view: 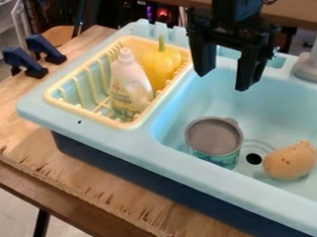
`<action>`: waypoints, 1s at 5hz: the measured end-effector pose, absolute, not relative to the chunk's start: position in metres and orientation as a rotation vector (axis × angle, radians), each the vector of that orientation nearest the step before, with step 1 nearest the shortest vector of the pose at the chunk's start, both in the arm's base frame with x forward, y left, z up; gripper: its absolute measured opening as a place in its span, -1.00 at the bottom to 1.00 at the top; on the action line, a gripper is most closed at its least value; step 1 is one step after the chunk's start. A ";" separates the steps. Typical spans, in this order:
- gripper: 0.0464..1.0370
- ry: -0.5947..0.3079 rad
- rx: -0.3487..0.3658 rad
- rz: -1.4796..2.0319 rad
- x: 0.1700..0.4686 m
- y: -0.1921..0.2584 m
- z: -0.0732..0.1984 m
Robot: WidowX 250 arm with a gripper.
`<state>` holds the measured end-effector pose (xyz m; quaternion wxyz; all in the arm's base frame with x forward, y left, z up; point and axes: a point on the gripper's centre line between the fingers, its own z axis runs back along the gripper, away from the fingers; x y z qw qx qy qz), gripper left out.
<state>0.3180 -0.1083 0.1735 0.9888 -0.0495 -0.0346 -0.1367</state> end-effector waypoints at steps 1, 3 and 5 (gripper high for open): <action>0.94 -0.030 -0.093 -0.271 0.317 -0.108 0.161; 0.94 0.052 -0.095 -0.218 0.308 -0.113 0.145; 0.94 0.175 -0.142 -0.190 0.297 -0.122 0.114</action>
